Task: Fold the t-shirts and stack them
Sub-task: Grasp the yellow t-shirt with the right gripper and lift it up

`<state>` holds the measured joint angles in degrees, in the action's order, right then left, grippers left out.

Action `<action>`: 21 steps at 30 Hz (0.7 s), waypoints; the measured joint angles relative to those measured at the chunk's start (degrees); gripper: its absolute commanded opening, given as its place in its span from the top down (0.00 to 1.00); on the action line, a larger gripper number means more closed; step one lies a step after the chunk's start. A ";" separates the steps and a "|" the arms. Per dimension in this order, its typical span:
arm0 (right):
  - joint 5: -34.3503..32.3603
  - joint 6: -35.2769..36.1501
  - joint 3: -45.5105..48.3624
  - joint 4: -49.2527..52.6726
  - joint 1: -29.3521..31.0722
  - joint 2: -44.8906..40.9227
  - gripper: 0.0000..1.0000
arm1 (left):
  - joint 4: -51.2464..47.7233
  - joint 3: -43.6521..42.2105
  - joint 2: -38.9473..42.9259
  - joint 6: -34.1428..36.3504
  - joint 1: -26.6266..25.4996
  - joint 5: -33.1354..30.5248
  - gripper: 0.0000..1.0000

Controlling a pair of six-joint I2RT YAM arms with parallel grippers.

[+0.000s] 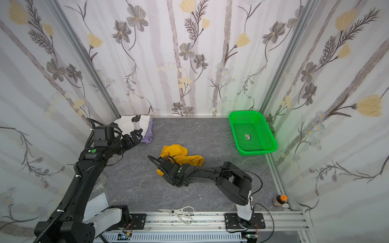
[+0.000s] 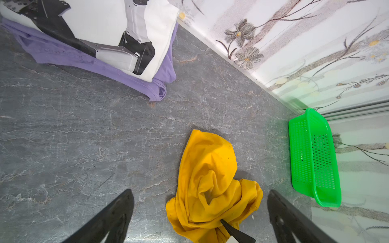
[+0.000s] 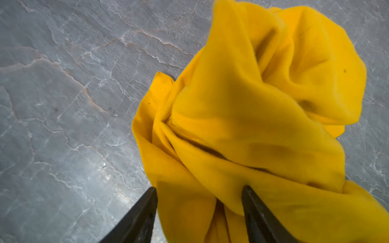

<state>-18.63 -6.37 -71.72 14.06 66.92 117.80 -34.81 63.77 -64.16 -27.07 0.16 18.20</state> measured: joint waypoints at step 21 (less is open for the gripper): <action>-6.97 5.18 -7.19 5.35 1.25 -8.52 1.00 | -0.02 0.20 0.31 0.59 2.23 1.40 0.00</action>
<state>-25.61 -1.19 -78.91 19.42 68.16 109.27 -34.83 63.96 -63.86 -26.48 2.39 19.59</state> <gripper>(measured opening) 0.053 0.997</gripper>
